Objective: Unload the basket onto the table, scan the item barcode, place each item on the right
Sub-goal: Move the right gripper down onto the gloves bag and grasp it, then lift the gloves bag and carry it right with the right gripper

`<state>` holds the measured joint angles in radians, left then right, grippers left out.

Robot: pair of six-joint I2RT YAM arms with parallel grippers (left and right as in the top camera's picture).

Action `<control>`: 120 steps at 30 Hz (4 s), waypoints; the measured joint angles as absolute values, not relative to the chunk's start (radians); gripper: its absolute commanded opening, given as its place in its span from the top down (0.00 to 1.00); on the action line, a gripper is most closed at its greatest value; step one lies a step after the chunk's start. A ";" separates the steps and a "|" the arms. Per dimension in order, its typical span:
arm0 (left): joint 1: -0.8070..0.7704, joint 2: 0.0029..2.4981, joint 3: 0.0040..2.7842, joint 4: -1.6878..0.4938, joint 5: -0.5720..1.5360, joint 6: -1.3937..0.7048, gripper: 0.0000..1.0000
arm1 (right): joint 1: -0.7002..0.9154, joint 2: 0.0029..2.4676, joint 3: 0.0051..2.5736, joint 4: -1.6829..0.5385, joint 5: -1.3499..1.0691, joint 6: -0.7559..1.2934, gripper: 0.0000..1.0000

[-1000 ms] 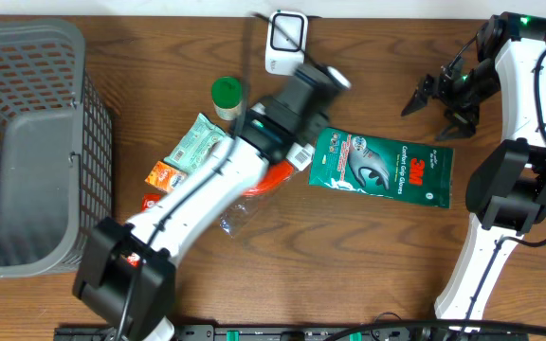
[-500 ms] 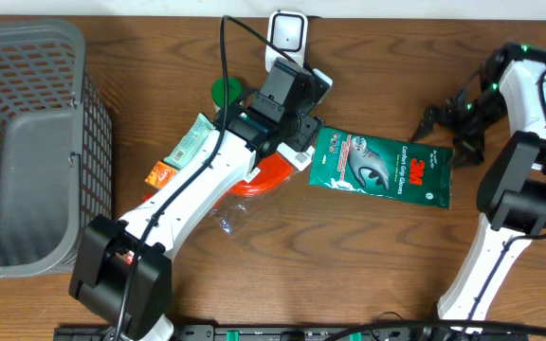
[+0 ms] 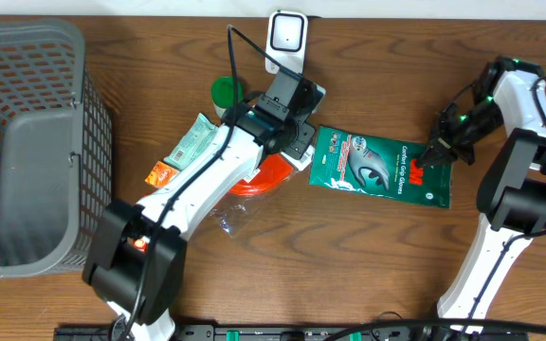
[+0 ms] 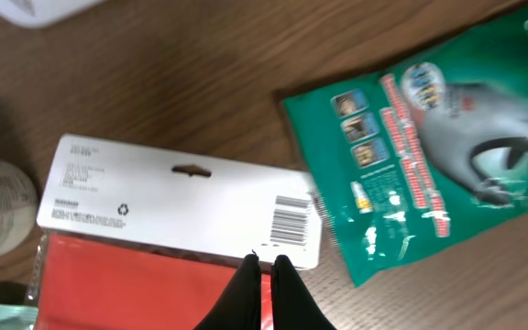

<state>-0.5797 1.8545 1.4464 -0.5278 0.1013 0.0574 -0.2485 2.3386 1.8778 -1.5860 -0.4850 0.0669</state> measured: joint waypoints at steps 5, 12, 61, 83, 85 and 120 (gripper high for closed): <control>-0.570 1.859 1.446 -0.527 0.051 0.050 0.92 | -0.176 2.339 1.878 -1.571 -0.521 0.065 0.99; -0.517 1.855 1.446 -0.521 0.022 0.034 0.31 | -0.015 2.339 1.877 -1.460 -0.563 0.064 0.99; -0.301 1.651 1.446 -0.569 -0.138 0.022 0.21 | 0.183 2.339 1.876 -1.251 -0.148 0.318 0.99; -0.301 1.651 1.446 -0.595 -0.138 0.022 0.21 | -0.221 2.339 1.876 -1.290 -0.038 0.239 0.99; -0.301 1.651 1.446 -0.595 -0.138 0.022 0.21 | -0.221 2.339 1.876 -1.299 -0.067 0.218 0.99; -0.301 1.651 1.446 -0.591 -0.138 0.022 0.20 | 0.104 1.714 1.011 -0.862 -0.076 0.373 0.99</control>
<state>-0.3012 1.6508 1.4460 -0.5911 -0.1379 0.0219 0.1043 1.7138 1.0111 -0.8619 -0.0761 0.3733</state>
